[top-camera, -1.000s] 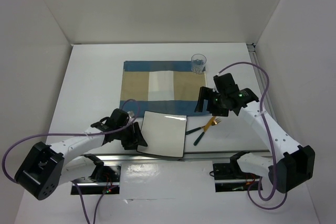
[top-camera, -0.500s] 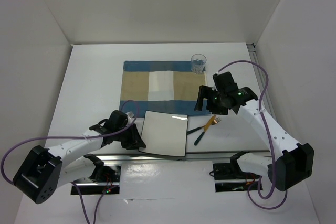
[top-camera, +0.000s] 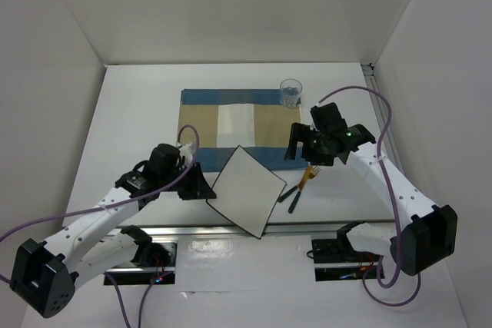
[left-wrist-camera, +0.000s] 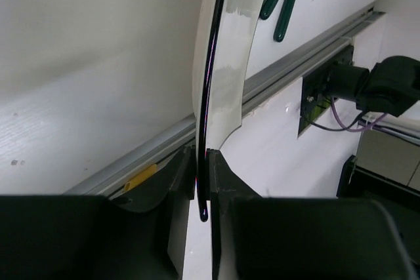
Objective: Set the dinner table for one person
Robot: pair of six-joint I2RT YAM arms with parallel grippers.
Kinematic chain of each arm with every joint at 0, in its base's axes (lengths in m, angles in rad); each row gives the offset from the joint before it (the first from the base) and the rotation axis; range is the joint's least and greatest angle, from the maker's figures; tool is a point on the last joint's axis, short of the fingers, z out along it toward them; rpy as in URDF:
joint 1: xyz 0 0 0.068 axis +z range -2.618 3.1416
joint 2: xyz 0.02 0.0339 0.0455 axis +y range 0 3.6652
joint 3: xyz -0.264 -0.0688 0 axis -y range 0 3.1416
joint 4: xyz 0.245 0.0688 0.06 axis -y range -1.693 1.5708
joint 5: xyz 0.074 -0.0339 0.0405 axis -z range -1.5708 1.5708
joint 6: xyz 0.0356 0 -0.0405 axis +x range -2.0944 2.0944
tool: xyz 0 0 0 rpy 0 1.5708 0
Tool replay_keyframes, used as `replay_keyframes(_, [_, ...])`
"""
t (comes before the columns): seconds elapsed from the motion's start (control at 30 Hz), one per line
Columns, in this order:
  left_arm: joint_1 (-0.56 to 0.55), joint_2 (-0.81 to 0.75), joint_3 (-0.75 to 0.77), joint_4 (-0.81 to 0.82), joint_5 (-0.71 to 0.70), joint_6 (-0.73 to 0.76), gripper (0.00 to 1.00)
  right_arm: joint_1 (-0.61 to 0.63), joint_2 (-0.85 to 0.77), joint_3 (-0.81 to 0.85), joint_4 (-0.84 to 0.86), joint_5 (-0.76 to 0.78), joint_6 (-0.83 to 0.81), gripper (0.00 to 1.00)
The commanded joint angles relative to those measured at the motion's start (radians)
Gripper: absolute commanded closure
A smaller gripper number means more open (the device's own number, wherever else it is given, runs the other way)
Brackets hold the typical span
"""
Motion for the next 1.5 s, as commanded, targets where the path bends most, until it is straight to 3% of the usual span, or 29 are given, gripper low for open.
replay_keyframes(0.0, [-0.003,-0.026,0.048,0.069,0.150,0.019,1.00,0.007,0.013,0.061,0.027,0.014,-0.012,0.04])
replay_keyframes(0.33, [0.031,-0.045,0.135,0.081,0.234,0.029,1.00,0.007,0.033,0.070,0.036,0.034,-0.021,0.04])
replay_keyframes(0.57, [0.120,-0.054,0.174,0.072,0.252,0.000,1.00,0.007,0.042,0.079,0.036,0.043,-0.021,0.04])
replay_keyframes(1.0, [0.310,-0.053,0.164,0.233,0.354,-0.119,1.00,0.007,0.042,0.107,0.036,0.094,-0.031,0.04])
replay_keyframes(1.2, [0.364,0.012,0.174,0.380,0.374,-0.199,1.00,0.007,0.042,0.116,0.036,0.094,-0.040,0.04])
replay_keyframes(1.37, [0.400,0.088,0.129,0.637,0.342,-0.320,1.00,0.007,0.042,0.125,0.036,0.103,-0.040,0.04])
replay_keyframes(1.47, [0.422,0.157,0.129,0.713,0.328,-0.348,1.00,-0.002,0.051,0.125,0.045,0.093,-0.040,0.04])
